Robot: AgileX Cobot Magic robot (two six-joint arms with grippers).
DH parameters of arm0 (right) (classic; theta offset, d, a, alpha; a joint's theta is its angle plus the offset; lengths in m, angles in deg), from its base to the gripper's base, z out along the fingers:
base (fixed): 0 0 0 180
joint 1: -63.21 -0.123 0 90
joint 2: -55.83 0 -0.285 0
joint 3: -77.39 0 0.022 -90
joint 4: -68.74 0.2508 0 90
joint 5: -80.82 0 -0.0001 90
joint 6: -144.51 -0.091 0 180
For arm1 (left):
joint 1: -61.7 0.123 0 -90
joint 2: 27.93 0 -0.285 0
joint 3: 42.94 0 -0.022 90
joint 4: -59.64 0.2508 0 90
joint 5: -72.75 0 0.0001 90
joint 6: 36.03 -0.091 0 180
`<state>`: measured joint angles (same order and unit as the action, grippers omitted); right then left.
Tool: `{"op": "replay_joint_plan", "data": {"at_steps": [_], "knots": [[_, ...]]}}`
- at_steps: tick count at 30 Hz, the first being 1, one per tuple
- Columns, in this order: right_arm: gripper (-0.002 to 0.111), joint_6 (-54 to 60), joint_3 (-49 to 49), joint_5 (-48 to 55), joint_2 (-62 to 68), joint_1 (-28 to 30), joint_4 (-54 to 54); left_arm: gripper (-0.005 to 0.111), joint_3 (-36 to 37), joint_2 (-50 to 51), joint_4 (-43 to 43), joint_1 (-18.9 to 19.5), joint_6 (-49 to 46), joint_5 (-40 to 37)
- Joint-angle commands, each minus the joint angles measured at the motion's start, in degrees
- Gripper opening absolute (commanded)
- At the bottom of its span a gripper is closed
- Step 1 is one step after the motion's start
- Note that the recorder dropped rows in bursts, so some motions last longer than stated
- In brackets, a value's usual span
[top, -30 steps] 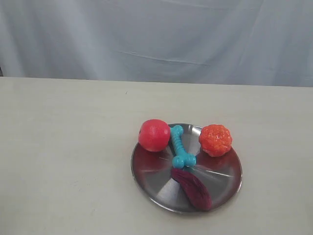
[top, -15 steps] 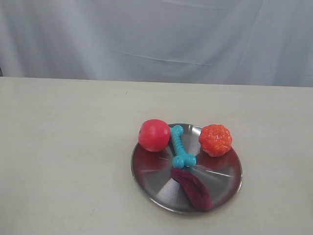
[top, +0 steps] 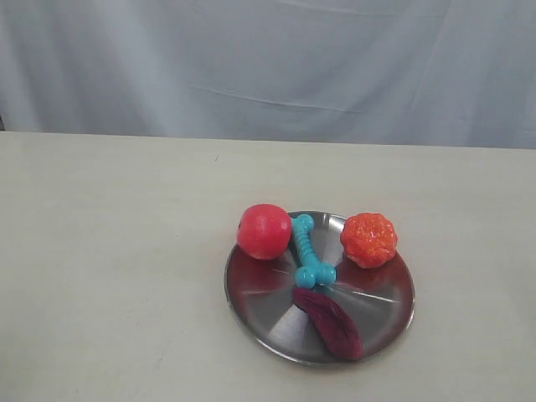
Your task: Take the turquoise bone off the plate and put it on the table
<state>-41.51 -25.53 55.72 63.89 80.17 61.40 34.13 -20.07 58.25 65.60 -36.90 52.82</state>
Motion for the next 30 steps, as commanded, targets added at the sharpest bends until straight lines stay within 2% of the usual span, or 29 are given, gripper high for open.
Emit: {"op": "replay_joint_plan", "data": {"at_steps": [1,3,14,21,27,30], "knots": [[0.000,-24.4,0.1,-7.6,-0.3,0.1,-0.7,0.000,0.1,-0.1,-0.1,-0.4,0.2,0.3],[0.000,-33.6,0.1,-7.5,-0.3,0.1,-0.7,0.000,0.1,-0.1,-0.1,-0.4,0.2,0.3],[0.000,-33.1,-2.0,-11.6,-0.3,0.1,0.5,0.000,0.1,-0.1,-0.1,-0.4,0.2,0.3],[0.000,-32.1,-15.3,3.8,3.6,0.1,-4.3,0.000,0.1,-0.1,-0.1,-0.4,0.2,0.3],[0.000,-41.3,-28.1,17.8,18.8,-0.2,-9.8,0.000,0.1,-0.1,-0.1,-0.4,0.2,0.3],[0.000,-41.7,-34.0,22.1,28.2,-3.4,-14.6,0.000,0.1,-0.1,-0.1,-0.4,0.2,0.3]]}}
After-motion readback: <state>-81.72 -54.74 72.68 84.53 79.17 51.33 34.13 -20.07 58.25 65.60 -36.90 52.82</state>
